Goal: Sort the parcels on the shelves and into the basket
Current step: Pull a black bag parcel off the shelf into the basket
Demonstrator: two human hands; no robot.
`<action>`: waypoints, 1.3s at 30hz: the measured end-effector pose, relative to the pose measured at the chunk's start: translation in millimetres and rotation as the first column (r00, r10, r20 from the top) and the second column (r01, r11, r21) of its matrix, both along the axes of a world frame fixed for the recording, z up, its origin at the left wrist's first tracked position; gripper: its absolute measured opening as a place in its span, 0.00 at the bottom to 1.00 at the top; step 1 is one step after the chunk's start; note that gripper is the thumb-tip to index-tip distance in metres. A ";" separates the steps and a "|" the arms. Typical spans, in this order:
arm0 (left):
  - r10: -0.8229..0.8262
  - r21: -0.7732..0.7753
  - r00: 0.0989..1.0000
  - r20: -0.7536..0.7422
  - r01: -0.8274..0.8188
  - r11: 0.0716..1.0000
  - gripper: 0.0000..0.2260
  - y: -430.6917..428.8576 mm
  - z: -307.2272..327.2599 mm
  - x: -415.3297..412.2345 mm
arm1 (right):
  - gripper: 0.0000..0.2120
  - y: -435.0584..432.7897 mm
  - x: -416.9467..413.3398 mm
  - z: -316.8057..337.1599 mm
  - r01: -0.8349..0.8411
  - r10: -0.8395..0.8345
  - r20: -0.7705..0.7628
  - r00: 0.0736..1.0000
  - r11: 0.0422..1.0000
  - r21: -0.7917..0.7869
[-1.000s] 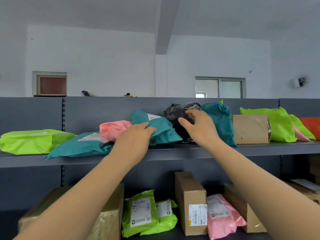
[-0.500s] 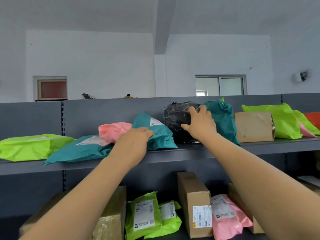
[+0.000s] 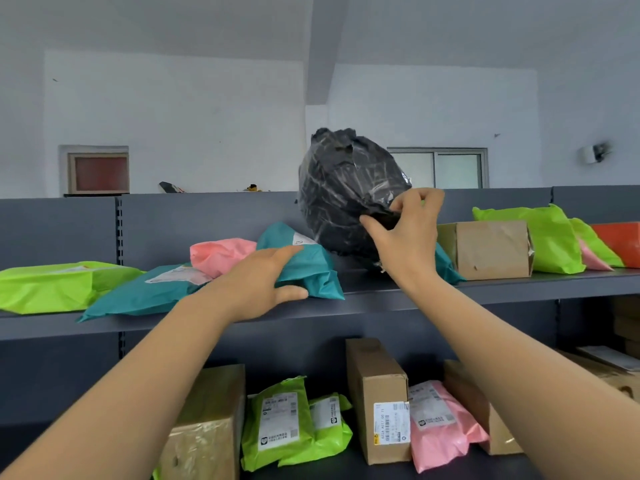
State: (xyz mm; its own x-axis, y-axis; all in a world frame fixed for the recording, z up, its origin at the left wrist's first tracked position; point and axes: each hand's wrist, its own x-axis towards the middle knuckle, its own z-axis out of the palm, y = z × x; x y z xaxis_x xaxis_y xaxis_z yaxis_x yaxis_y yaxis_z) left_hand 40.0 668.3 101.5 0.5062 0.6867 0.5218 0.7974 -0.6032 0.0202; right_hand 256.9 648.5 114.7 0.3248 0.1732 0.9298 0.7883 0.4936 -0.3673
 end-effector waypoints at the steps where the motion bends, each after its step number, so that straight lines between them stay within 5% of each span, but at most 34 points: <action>1: -0.003 -0.040 0.999 0.046 0.005 0.999 0.36 -3.8 1.1 -1.0 | 0.18 -3.3 -1.8 0.1 -0.020 0.020 0.000 1.000 1.000 0.008; 4: -0.044 -0.043 0.931 0.361 0.063 0.997 0.40 -11.0 1.7 -0.3 | 0.19 -10.1 -7.4 -3.0 -0.050 0.048 0.031 0.998 0.997 0.056; 8: -0.148 0.033 0.602 0.784 0.198 0.980 0.38 -23.5 7.9 9.5 | 0.17 -20.4 -21.3 -10.8 -0.075 0.050 0.186 0.981 0.989 0.130; 13: -0.019 -0.081 0.202 0.979 0.474 0.877 0.33 -28.8 14.3 19.4 | 0.05 -16.6 -25.2 -20.8 0.127 -0.131 0.591 0.796 0.991 0.049; 16: 0.138 -0.077 -0.064 0.988 0.570 0.818 0.36 -34.2 13.3 21.8 | 0.06 -13.8 -18.9 -28.5 0.153 -0.263 0.734 0.627 0.965 0.215; 21: 0.235 -0.108 -0.187 0.954 0.515 0.851 0.42 -32.3 11.2 23.2 | 0.07 -13.0 -11.0 -36.8 0.102 -0.396 0.835 0.383 0.916 0.388; 23: 0.256 -0.136 -0.198 0.946 0.475 0.869 0.47 -28.7 11.0 21.8 | 0.07 -13.0 -7.6 -37.9 0.101 -0.342 0.862 0.373 0.939 0.329; 25: 0.244 -0.131 -0.199 0.949 0.454 0.881 0.50 -24.5 10.2 20.7 | 0.10 -16.2 -4.5 -39.6 0.065 -0.177 0.867 0.465 0.984 0.166; 27: 0.222 -0.128 -0.166 0.961 0.443 0.887 0.48 -23.2 8.0 22.4 | 0.13 -21.5 -4.3 -42.7 -0.057 0.082 0.741 0.666 0.997 -0.060; 30: 0.192 -0.118 -0.127 0.973 0.443 0.889 0.41 -23.0 4.6 26.1 | 0.13 -30.3 -12.0 -38.4 -0.371 0.419 0.280 0.863 0.904 -0.211; 35: 0.225 -0.109 -0.168 0.960 0.516 0.850 0.42 -28.7 0.2 22.8 | 0.35 -13.0 -12.3 -22.7 -0.369 0.355 -0.106 0.929 0.861 -0.349; 39: 0.272 -0.121 -0.218 0.937 0.529 0.840 0.53 -39.7 -3.7 15.7 | 0.48 -3.8 -17.7 -30.6 -0.631 0.486 -0.412 0.771 0.676 -0.381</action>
